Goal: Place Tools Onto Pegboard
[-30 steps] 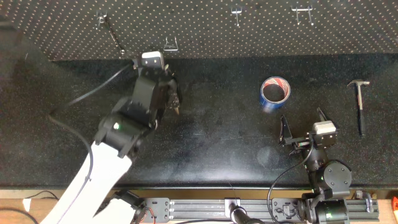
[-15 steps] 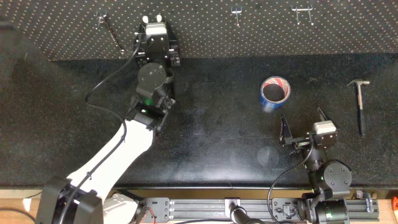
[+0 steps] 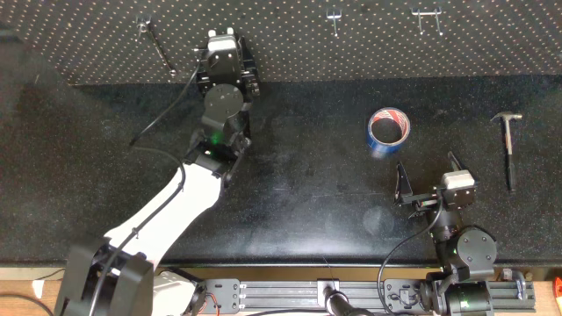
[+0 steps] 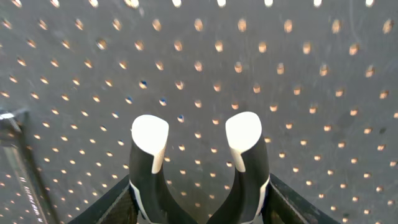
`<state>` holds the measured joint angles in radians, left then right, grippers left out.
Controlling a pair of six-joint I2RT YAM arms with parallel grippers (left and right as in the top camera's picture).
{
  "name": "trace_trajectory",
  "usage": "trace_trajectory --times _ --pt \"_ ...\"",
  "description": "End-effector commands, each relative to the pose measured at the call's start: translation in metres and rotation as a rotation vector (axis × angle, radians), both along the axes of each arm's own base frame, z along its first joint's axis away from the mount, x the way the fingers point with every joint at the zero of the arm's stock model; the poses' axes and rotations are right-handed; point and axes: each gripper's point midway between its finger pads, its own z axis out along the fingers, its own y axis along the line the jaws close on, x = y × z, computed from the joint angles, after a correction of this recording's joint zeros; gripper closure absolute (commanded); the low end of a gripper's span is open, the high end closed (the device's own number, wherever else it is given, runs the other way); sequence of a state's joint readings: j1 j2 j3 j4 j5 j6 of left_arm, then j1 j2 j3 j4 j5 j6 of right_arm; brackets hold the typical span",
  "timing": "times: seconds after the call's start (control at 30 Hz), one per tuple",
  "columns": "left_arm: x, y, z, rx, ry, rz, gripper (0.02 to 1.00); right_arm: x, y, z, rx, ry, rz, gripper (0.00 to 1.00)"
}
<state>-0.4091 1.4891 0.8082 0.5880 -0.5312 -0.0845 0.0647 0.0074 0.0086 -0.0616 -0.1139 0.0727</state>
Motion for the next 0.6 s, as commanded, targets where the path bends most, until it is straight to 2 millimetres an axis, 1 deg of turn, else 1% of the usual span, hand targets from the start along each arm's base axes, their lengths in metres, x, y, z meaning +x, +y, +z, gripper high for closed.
trace_trajectory --times 0.03,0.1,0.13,0.23,0.33,0.43,0.47,0.6 --pt "0.009 -0.006 -0.001 -0.026 -0.017 -0.022 0.989 0.0 -0.001 -0.002 -0.006 0.002 -0.003 0.014" --pt "0.009 -0.006 0.01 -0.043 -0.059 -0.022 0.991 0.0 -0.001 -0.002 -0.006 0.002 -0.003 0.014" --pt "0.008 -0.006 0.012 -0.045 -0.063 -0.023 0.989 0.0 -0.001 -0.002 -0.006 0.002 -0.003 0.014" --pt "0.0 -0.002 0.024 -0.044 -0.062 -0.023 0.989 0.0 -0.001 -0.002 -0.006 0.002 -0.003 0.014" --pt "-0.009 0.001 0.042 -0.057 -0.092 -0.023 0.989 0.0 -0.001 -0.002 -0.006 0.002 -0.003 0.014" --pt "-0.011 0.002 0.051 -0.069 -0.121 -0.027 0.991 0.0 -0.001 -0.002 -0.006 0.002 -0.003 0.014" --pt "-0.011 0.002 0.054 -0.073 -0.13 -0.026 0.989 0.0 -0.001 -0.002 -0.006 0.001 -0.003 0.014" --pt "-0.008 0.004 0.051 -0.072 -0.13 -0.02 0.989 0.0 -0.001 -0.002 -0.006 0.001 -0.003 0.014"
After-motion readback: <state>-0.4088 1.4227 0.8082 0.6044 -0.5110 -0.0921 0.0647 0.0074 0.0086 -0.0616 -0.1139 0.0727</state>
